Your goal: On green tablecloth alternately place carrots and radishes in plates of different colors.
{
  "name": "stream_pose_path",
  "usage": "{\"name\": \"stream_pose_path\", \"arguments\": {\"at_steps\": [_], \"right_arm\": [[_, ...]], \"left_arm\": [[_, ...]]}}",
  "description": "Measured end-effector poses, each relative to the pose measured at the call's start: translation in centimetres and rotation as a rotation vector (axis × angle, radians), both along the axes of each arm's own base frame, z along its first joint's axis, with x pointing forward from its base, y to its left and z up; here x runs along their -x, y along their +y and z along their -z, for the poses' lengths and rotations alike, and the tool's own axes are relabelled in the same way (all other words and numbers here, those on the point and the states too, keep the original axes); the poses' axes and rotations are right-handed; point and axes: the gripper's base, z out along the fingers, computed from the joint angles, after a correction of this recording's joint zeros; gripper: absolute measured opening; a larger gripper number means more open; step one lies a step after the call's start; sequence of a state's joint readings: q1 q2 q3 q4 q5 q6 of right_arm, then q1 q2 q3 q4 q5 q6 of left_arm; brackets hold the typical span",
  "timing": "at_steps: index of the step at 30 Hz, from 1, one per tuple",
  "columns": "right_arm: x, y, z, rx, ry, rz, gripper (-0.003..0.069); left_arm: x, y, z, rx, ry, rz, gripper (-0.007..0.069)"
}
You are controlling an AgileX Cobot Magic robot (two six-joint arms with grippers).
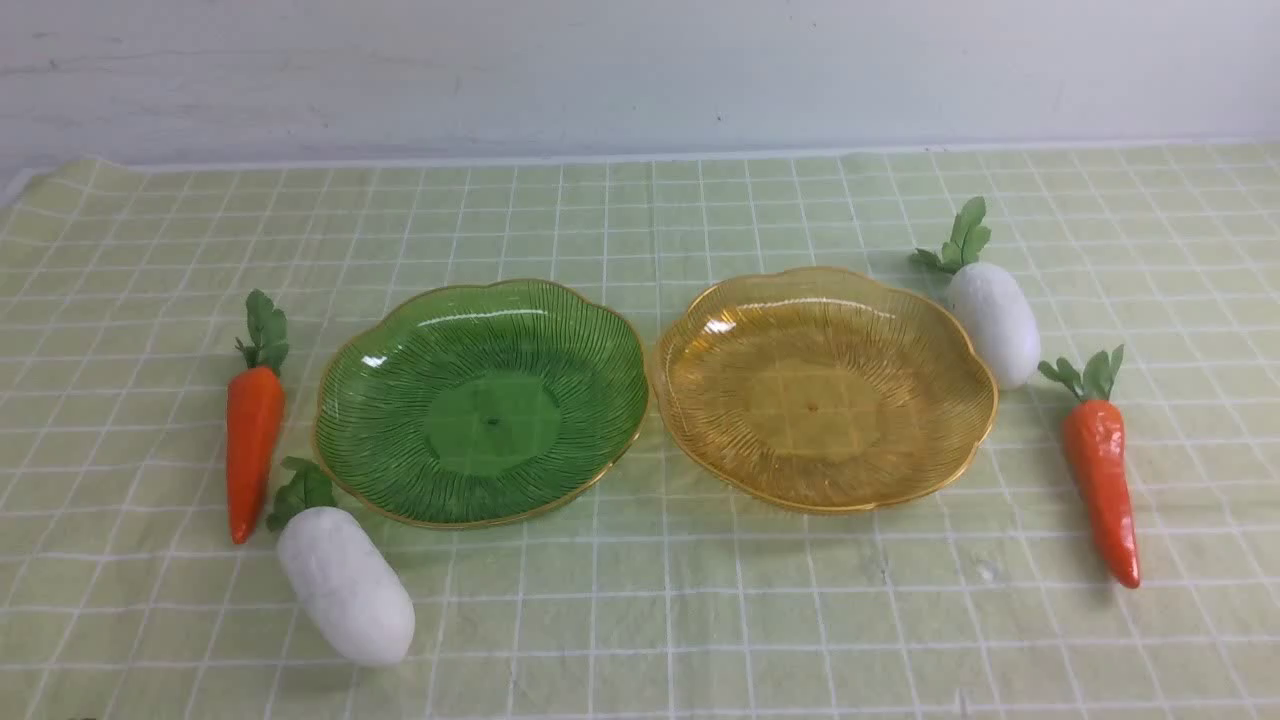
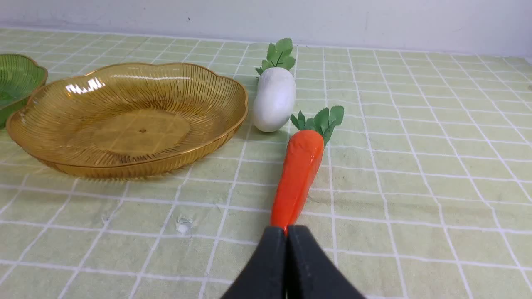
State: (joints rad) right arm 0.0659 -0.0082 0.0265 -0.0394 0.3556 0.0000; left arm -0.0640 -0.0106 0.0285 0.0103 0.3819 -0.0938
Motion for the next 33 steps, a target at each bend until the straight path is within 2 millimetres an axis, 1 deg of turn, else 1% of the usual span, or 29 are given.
{"name": "stream_pose_path", "arguments": {"at_steps": [33], "right_arm": [[0.01,-0.07,0.02,0.013,0.004,0.005,-0.0015]], "left_arm": [[-0.01,0.11,0.00,-0.033,-0.002,-0.003,-0.0008]]}}
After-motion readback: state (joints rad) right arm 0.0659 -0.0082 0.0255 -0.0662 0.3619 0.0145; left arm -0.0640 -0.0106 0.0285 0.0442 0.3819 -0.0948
